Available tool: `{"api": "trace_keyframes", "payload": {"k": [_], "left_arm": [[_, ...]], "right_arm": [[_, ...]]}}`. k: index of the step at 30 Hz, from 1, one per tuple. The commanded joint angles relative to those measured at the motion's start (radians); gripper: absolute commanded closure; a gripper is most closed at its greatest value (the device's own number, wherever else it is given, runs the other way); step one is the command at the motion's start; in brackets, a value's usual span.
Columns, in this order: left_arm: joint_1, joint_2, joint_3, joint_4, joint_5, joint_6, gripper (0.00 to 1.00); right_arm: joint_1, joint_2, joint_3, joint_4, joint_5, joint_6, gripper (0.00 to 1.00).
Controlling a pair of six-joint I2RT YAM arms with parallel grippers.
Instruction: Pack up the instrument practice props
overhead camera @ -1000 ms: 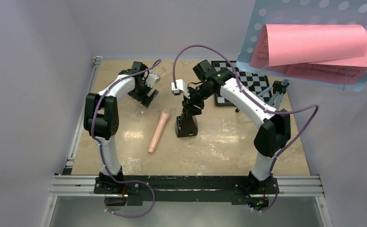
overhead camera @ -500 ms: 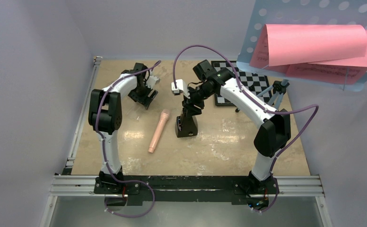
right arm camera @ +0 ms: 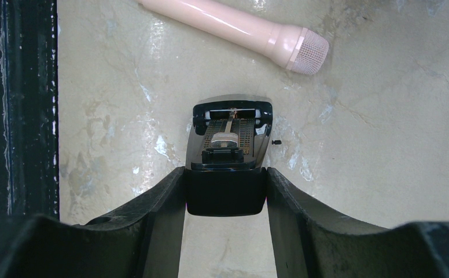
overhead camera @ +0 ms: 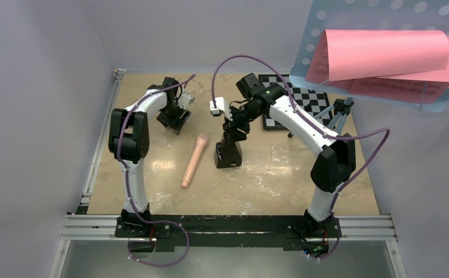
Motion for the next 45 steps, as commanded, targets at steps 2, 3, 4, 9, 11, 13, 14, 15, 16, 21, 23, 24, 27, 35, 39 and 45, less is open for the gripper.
{"api": "trace_keyframes", "payload": {"k": [2, 3, 4, 9, 11, 13, 14, 15, 16, 21, 23, 24, 27, 35, 39, 45], "left_arm": [[0.013, 0.019, 0.058, -0.046, 0.024, -0.027, 0.35], [0.016, 0.022, 0.064, -0.053, 0.029, -0.029, 0.36], [0.018, 0.029, 0.072, -0.06, 0.034, -0.031, 0.37], [0.022, 0.04, 0.08, -0.071, 0.044, -0.031, 0.42], [0.022, 0.043, 0.075, -0.073, 0.049, -0.029, 0.46], [0.022, 0.043, 0.073, -0.078, 0.056, -0.019, 0.54], [0.023, 0.041, 0.072, -0.081, 0.067, -0.011, 0.61], [0.024, 0.035, 0.07, -0.085, 0.077, -0.006, 0.7], [0.025, 0.025, 0.065, -0.086, 0.09, -0.002, 0.82], [0.025, -0.12, -0.036, 0.007, 0.195, 0.027, 1.0], [0.025, -0.215, -0.118, 0.081, 0.281, 0.041, 1.0], [0.024, -0.29, -0.171, 0.13, 0.319, 0.049, 1.0], [0.023, -0.438, -0.335, 0.264, 0.433, 0.027, 1.0], [-0.013, -0.771, -0.746, 0.652, 0.957, 0.071, 1.0], [-0.107, -0.835, -0.827, 0.885, 1.015, 0.04, 1.0], [-0.229, -0.791, -0.904, 1.376, 1.014, -0.134, 1.0]], "right_arm": [[-0.007, 0.002, 0.003, -0.092, 0.035, 0.011, 1.0], [-0.006, 0.002, 0.004, -0.092, 0.035, 0.011, 1.0], [-0.007, 0.002, 0.004, -0.093, 0.035, 0.011, 1.0], [-0.005, 0.002, 0.004, -0.095, 0.033, 0.011, 1.0], [-0.007, 0.001, 0.002, -0.095, 0.031, 0.011, 1.0], [-0.006, 0.001, 0.002, -0.095, 0.03, 0.012, 1.0], [-0.006, 0.001, 0.002, -0.095, 0.029, 0.013, 1.0], [-0.006, 0.0, 0.0, -0.095, 0.029, 0.013, 1.0], [-0.006, -0.001, -0.002, -0.095, 0.029, 0.013, 1.0], [-0.009, -0.011, -0.006, -0.121, 0.039, -0.005, 1.0], [-0.021, -0.021, -0.021, -0.127, 0.031, -0.009, 1.0], [-0.029, -0.028, -0.035, -0.125, 0.022, -0.013, 1.0], [-0.045, -0.057, -0.089, -0.11, 0.006, -0.034, 1.0], [-0.05, -0.077, -0.12, -0.135, -0.02, -0.062, 1.0], [-0.05, -0.084, -0.132, -0.164, -0.025, -0.09, 1.0], [-0.049, -0.094, -0.152, -0.191, -0.053, -0.094, 1.0]]}}
